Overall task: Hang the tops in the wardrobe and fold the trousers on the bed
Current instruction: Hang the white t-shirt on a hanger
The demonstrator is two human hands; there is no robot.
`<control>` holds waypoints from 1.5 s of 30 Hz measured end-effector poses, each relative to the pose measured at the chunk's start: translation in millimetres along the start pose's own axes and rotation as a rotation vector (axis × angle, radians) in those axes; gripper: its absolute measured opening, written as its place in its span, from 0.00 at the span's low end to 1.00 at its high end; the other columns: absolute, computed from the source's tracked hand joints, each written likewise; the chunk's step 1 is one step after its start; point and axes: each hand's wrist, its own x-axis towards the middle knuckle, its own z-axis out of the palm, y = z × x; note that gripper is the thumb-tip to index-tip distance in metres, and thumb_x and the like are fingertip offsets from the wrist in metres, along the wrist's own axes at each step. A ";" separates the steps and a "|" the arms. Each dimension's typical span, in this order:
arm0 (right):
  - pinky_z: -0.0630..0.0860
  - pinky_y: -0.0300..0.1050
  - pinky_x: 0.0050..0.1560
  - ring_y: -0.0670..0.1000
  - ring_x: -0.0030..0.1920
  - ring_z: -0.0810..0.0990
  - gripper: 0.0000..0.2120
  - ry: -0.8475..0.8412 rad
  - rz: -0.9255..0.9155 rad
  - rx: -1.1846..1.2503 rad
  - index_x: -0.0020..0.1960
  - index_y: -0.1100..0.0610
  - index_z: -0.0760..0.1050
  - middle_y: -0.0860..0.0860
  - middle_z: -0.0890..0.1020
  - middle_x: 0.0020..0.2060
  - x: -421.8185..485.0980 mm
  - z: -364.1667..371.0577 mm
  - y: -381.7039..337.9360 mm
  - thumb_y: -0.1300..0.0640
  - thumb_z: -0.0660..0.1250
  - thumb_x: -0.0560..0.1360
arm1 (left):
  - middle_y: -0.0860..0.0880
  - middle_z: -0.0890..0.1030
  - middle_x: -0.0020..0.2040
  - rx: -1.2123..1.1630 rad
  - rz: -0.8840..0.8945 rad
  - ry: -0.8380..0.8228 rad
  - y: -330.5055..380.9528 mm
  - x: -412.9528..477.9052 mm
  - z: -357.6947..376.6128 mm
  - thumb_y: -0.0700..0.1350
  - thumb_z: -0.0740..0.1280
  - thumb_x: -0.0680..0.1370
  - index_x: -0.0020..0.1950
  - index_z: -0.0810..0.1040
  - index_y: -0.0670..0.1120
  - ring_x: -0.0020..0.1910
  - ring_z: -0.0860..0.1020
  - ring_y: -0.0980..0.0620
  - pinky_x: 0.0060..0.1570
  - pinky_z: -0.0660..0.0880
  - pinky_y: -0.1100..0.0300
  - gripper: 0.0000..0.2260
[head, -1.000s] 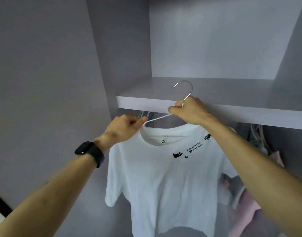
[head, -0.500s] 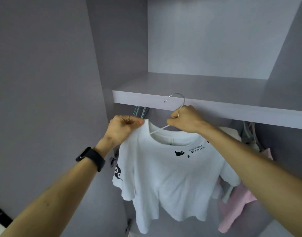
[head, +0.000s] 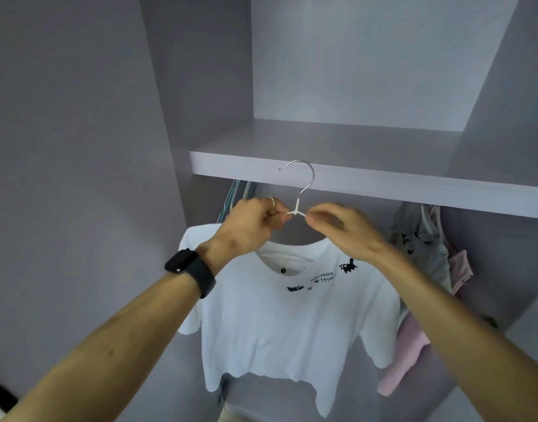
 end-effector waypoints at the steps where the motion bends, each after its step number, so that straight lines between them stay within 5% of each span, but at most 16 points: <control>1: 0.71 0.32 0.53 0.36 0.52 0.79 0.10 0.010 0.042 0.002 0.57 0.45 0.79 0.38 0.82 0.50 -11.9 0.1 14.8 0.43 0.66 0.80 | 0.59 0.82 0.39 -0.013 0.001 0.016 -3.5 -1.9 -0.6 0.46 0.69 0.81 0.51 0.82 0.52 0.39 0.78 0.62 0.42 0.71 0.73 0.03; 4: 0.70 0.42 0.41 0.38 0.34 0.73 0.14 0.115 0.066 0.003 0.44 0.49 0.75 0.39 0.75 0.33 -43.4 14.9 56.3 0.39 0.64 0.77 | 0.59 0.81 0.41 0.003 -0.053 -0.016 -14.4 -3.7 0.3 0.45 0.67 0.82 0.52 0.82 0.51 0.42 0.78 0.62 0.44 0.70 0.76 0.04; 7: 0.70 0.49 0.35 0.44 0.30 0.67 0.17 0.311 0.079 -0.022 0.40 0.49 0.72 0.42 0.69 0.26 -62.3 34.1 77.0 0.38 0.65 0.77 | 0.56 0.82 0.47 0.090 -0.034 -0.114 -10.4 -8.2 13.8 0.53 0.65 0.82 0.58 0.81 0.51 0.48 0.80 0.51 0.53 0.75 0.60 0.10; 10: 0.72 0.52 0.38 0.50 0.32 0.69 0.23 0.328 0.104 0.111 0.42 0.51 0.77 0.46 0.72 0.29 -70.2 37.5 87.6 0.30 0.65 0.73 | 0.63 0.83 0.43 0.038 -0.010 -0.086 -10.1 -12.1 29.8 0.53 0.63 0.83 0.57 0.83 0.50 0.40 0.77 0.62 0.45 0.72 0.66 0.13; 12: 0.71 0.50 0.39 0.52 0.33 0.71 0.17 0.332 0.065 0.113 0.39 0.47 0.77 0.48 0.73 0.30 -76.0 35.0 94.4 0.34 0.68 0.74 | 0.69 0.78 0.34 0.003 -0.031 -0.090 -16.4 -15.0 36.4 0.52 0.63 0.83 0.55 0.84 0.50 0.35 0.75 0.66 0.38 0.67 0.74 0.11; 15: 0.73 0.41 0.43 0.41 0.36 0.75 0.03 0.339 0.031 0.086 0.43 0.46 0.83 0.42 0.79 0.34 -85.8 28.8 101.8 0.51 0.74 0.76 | 0.65 0.78 0.37 -0.046 -0.039 -0.094 -24.5 -21.0 49.2 0.52 0.65 0.83 0.54 0.84 0.48 0.40 0.77 0.58 0.45 0.71 0.68 0.11; 17: 0.75 0.36 0.51 0.41 0.44 0.81 0.08 0.323 0.028 0.071 0.51 0.52 0.86 0.39 0.83 0.41 -91.7 24.9 105.2 0.50 0.75 0.75 | 0.66 0.79 0.38 -0.097 -0.055 -0.089 -28.6 -22.8 59.8 0.52 0.65 0.82 0.53 0.84 0.49 0.41 0.76 0.56 0.48 0.72 0.65 0.11; 21: 0.72 0.46 0.46 0.50 0.33 0.75 0.25 0.197 -0.129 -0.239 0.40 0.59 0.83 0.50 0.78 0.29 -103.5 20.1 106.8 0.38 0.63 0.79 | 0.72 0.76 0.36 -0.129 -0.060 -0.093 -31.4 -25.1 74.5 0.50 0.66 0.83 0.53 0.83 0.46 0.36 0.73 0.66 0.42 0.66 0.75 0.10; 25: 0.65 0.38 0.41 0.49 0.34 0.70 0.11 0.206 -0.172 -0.343 0.40 0.56 0.81 0.47 0.77 0.29 -111.1 20.8 97.6 0.51 0.70 0.77 | 0.72 0.75 0.34 -0.134 -0.030 -0.096 -33.2 -27.5 87.4 0.48 0.65 0.83 0.52 0.82 0.46 0.35 0.73 0.68 0.41 0.65 0.76 0.09; 28: 0.61 0.34 0.41 0.49 0.39 0.73 0.06 0.182 -0.116 -0.359 0.42 0.59 0.82 0.47 0.80 0.33 -119.1 27.2 100.1 0.59 0.72 0.77 | 0.72 0.75 0.34 -0.104 -0.002 -0.142 -33.5 -28.9 100.6 0.49 0.65 0.83 0.52 0.83 0.47 0.35 0.73 0.64 0.41 0.66 0.73 0.09; 31: 0.66 0.38 0.37 0.50 0.34 0.75 0.08 0.145 -0.014 -0.380 0.42 0.61 0.81 0.52 0.81 0.34 -128.4 30.4 108.6 0.58 0.72 0.77 | 0.66 0.77 0.33 -0.016 0.032 -0.144 -41.1 -29.5 118.7 0.54 0.64 0.83 0.52 0.83 0.52 0.38 0.75 0.58 0.48 0.75 0.59 0.09; 36: 0.73 0.45 0.35 0.53 0.32 0.78 0.06 0.218 0.054 -0.484 0.39 0.57 0.80 0.51 0.81 0.32 -140.8 41.8 112.4 0.58 0.69 0.74 | 0.55 0.82 0.59 0.020 0.137 -0.140 -46.0 -26.8 131.1 0.51 0.65 0.82 0.59 0.83 0.57 0.60 0.78 0.50 0.61 0.76 0.52 0.10; 42: 0.74 0.50 0.39 0.60 0.36 0.80 0.08 0.172 0.303 -0.610 0.40 0.61 0.80 0.57 0.81 0.35 -138.7 51.3 121.4 0.61 0.69 0.77 | 0.44 0.61 0.80 0.318 0.473 0.209 -44.6 7.6 103.1 0.47 0.65 0.80 0.77 0.69 0.53 0.79 0.59 0.41 0.74 0.59 0.37 0.25; 45: 0.76 0.49 0.43 0.59 0.40 0.80 0.10 0.147 0.395 -0.619 0.42 0.62 0.79 0.58 0.82 0.38 -123.3 45.7 118.1 0.59 0.64 0.79 | 0.44 0.52 0.83 0.462 0.480 0.273 -17.1 43.4 85.6 0.52 0.62 0.81 0.82 0.57 0.53 0.81 0.50 0.41 0.76 0.47 0.36 0.30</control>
